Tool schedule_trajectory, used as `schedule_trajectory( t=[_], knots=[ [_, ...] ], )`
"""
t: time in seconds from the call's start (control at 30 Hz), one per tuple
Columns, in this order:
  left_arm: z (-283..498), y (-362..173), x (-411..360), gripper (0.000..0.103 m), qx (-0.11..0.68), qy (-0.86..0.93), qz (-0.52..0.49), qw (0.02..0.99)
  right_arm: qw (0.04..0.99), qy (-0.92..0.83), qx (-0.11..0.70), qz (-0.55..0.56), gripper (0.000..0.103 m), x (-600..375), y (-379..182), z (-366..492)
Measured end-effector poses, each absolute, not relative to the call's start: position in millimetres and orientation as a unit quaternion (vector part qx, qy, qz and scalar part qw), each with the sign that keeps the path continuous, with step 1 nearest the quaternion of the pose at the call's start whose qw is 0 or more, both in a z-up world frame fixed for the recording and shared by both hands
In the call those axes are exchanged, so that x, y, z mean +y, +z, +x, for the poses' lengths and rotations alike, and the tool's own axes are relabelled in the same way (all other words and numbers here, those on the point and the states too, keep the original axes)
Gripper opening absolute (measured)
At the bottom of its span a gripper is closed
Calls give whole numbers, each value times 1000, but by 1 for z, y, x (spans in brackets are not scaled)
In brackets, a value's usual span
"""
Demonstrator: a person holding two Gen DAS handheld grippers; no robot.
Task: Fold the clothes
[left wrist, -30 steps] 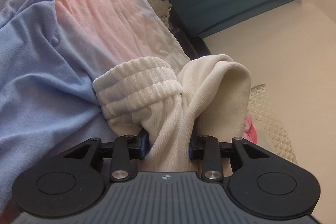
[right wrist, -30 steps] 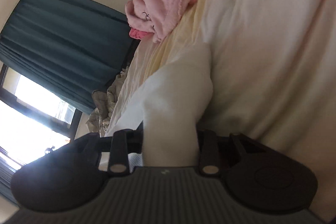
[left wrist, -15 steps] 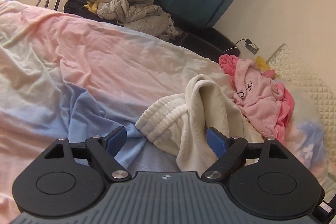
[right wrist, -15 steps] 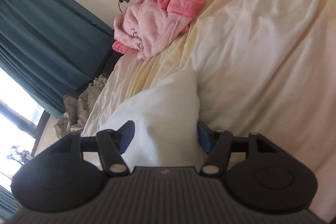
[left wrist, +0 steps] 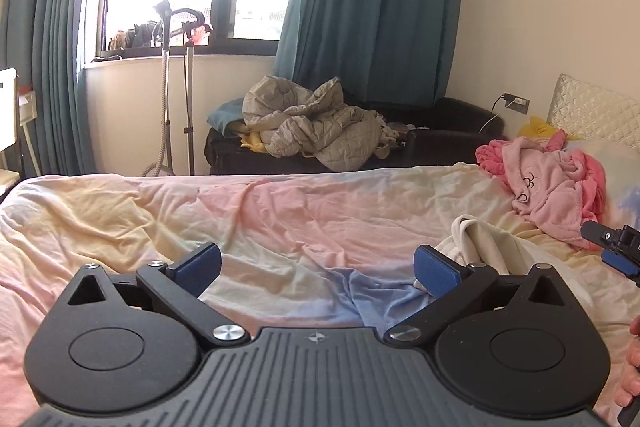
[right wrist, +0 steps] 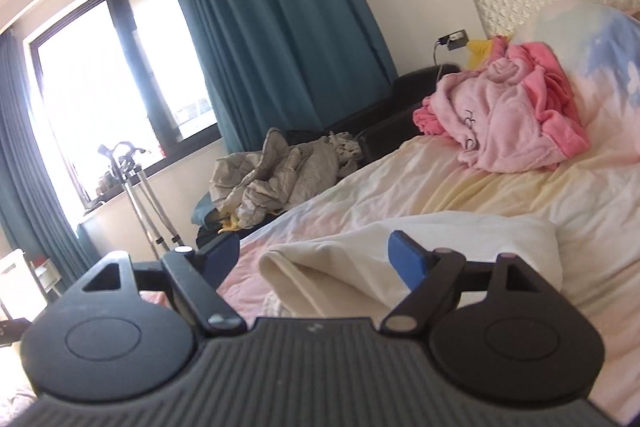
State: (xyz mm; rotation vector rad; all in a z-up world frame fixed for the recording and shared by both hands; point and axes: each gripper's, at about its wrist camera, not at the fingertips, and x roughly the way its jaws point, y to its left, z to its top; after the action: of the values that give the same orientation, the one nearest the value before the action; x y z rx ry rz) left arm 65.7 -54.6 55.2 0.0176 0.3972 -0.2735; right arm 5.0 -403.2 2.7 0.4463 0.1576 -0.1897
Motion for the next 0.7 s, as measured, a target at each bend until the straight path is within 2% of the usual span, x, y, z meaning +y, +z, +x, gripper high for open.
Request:
schedule_trajectory(
  t=[0.3,0.7],
  knots=[
    [0,59,-5,103,137,-63,60,987,985,22,100,142,84,-300,27,-20],
    [-12,29,8,103,163,-61,37,984,988,42,129,72,85,-253,14,-17]
  ],
)
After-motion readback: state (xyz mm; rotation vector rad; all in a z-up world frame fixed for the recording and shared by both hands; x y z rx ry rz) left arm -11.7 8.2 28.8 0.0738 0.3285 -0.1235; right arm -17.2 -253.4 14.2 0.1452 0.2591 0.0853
